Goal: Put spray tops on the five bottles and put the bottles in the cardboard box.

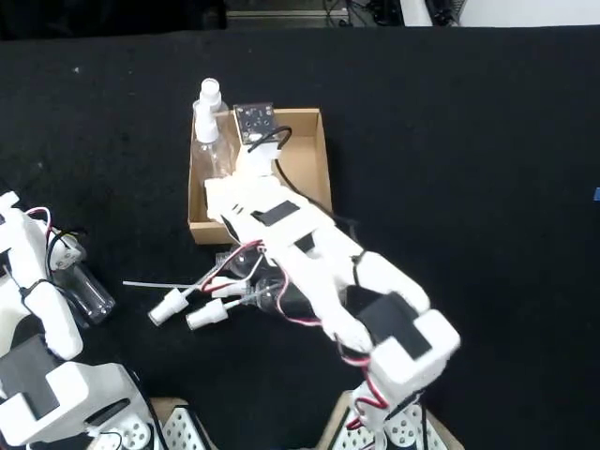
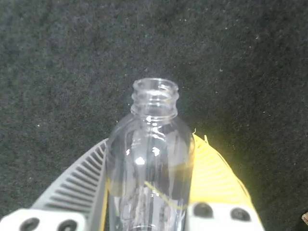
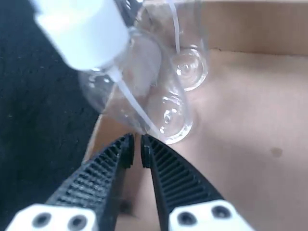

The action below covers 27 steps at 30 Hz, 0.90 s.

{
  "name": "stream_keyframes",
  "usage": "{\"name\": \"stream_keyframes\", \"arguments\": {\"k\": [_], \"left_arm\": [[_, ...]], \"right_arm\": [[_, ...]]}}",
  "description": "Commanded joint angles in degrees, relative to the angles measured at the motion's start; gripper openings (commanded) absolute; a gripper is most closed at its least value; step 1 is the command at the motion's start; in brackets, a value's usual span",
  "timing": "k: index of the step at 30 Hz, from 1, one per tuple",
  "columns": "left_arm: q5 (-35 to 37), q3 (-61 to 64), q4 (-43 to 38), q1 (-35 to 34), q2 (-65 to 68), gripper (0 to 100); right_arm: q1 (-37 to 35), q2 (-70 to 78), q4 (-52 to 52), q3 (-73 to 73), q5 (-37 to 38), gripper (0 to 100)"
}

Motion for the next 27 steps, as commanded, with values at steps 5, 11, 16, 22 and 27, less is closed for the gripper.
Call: {"name": "stream_keyframes", "arguments": {"k": [5,11,16,22,27], "left_arm": [[0.5,-0.6,-0.7,0.3,-3.2,3],[0.5,-0.6,-0.7,0.3,-3.2,3],[0.5,-0.6,-0.7,0.3,-3.2,3],[0.4,-0.7,-0.7,0.3,-3.2,3],[0.1,-1.2,0.5,0.3,-3.3,3]], "right_arm": [[0.0,1.3,-1.9,-6.0,-0.5,1.1],[0.1,1.3,-1.8,-5.8,-0.5,1.1],[-0.2,-2.9,-1.8,-2.2,-0.5,1.1],[0.3,-12.5,-1.8,3.6,-0.4,1.5],[0.3,-19.6,-1.8,8.5,0.9,1.5]]}}
